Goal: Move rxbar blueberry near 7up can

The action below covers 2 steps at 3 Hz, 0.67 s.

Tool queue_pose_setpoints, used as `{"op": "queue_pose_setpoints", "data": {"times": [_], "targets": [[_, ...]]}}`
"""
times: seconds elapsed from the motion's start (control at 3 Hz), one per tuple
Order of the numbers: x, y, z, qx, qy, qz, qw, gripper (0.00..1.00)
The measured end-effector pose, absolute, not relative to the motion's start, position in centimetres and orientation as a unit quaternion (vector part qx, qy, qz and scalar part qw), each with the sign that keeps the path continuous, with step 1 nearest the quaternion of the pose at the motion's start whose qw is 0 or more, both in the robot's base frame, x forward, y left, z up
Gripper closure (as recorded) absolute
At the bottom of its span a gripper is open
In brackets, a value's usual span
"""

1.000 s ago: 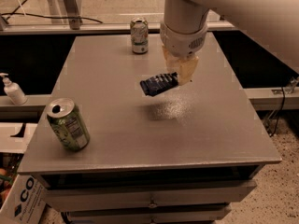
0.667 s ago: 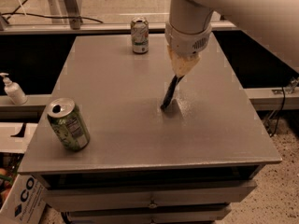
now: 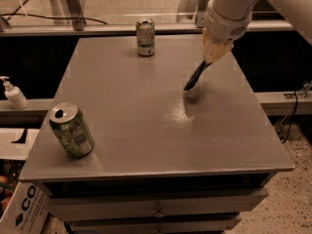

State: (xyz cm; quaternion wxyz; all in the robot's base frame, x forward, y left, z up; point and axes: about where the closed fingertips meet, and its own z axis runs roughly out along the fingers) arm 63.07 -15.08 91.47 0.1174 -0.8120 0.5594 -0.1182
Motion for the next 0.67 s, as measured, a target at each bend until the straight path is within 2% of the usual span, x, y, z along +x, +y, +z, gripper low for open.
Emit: {"op": "queue_pose_setpoints", "data": {"times": [0.33,0.67], "targets": [[65.7,-16.4,92.3,-0.796,0.576,-0.113,0.148,1.0],[68.2,-15.5,92.7,-0.789,0.579,-0.106,0.177,1.0]]}}
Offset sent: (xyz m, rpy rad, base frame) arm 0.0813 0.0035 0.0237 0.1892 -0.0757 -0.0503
